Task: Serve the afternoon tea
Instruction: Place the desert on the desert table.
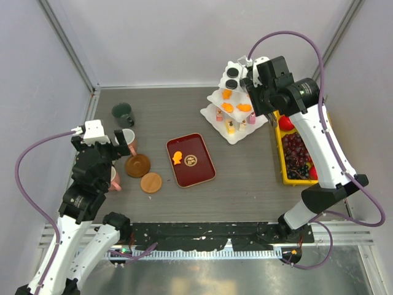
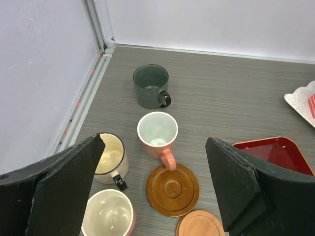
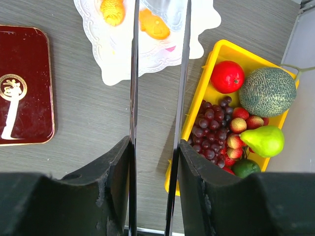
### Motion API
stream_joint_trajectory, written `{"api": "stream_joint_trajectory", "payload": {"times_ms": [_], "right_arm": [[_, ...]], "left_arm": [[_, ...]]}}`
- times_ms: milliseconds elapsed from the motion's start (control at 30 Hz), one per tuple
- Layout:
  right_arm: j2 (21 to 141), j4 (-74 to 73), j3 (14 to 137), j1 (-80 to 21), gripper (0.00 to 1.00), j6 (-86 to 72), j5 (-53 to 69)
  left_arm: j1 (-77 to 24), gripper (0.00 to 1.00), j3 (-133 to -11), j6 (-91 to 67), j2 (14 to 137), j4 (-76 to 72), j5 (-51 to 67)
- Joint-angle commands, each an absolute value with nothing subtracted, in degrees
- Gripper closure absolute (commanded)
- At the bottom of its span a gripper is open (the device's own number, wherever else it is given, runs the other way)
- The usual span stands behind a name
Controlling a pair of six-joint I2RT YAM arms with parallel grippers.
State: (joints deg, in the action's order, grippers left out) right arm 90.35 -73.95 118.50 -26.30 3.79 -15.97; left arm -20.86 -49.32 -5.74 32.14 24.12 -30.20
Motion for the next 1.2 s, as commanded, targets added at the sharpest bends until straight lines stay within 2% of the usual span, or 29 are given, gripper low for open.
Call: {"api": "stream_joint_trajectory", "payload": {"times_ms": [0,367,633,933,1167], "right_arm": [[90.26,-69.35,117.95,-25.23,0.57,4.83,-15.82],[91.67,-68.03,115.93,-24.08,0.54,4.57,-16.44],[90.8,-67.32,115.84,-23.91,0.42,4.22,-16.35],[86.14,-67.59,116.02,-23.99,0.41,3.25,-16.79],[78.06,-66.45,112.07,-25.05,0.42,1.23,-16.17]], "left_arm": [[-20.74,0.03,-49.13,-5.89,32.26,21.01,-30.59],[-20.74,0.03,-49.13,-5.8,32.17,21.01,-30.5],[-20.74,0.03,-49.04,-5.71,32.26,20.92,-30.67],[-20.74,0.03,-49.04,-5.62,32.26,20.92,-30.67],[-20.74,0.03,-49.13,-5.54,32.26,20.92,-30.76]]}}
